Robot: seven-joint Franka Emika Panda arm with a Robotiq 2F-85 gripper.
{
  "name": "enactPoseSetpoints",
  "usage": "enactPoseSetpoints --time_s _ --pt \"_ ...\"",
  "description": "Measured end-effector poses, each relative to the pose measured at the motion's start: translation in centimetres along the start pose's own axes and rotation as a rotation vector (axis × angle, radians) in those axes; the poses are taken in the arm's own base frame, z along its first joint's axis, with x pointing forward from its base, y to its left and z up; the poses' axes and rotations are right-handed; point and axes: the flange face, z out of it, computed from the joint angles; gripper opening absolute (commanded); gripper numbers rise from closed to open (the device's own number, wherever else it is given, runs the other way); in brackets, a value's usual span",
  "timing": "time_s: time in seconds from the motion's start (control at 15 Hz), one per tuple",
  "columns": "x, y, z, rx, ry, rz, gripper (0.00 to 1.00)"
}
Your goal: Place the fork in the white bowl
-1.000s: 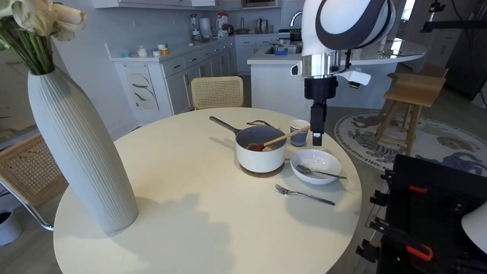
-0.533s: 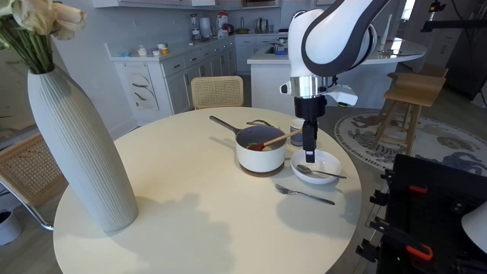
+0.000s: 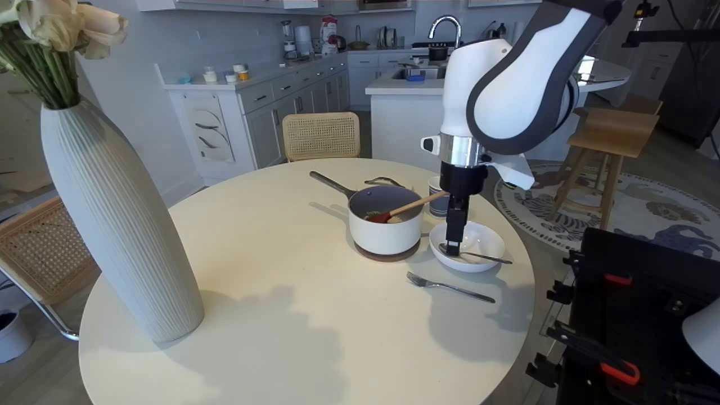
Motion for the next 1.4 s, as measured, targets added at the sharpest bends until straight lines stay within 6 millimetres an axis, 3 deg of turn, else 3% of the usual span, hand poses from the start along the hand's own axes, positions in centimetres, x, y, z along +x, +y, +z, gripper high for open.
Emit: enactPoseSetpoints --time_s 0.67,1.4 --pt "-0.8 -0.8 4.3 -0.008 0.026 -0.010 1.00" --pt "0.7 0.3 9.8 -0.029 0.004 -0.008 1.00"
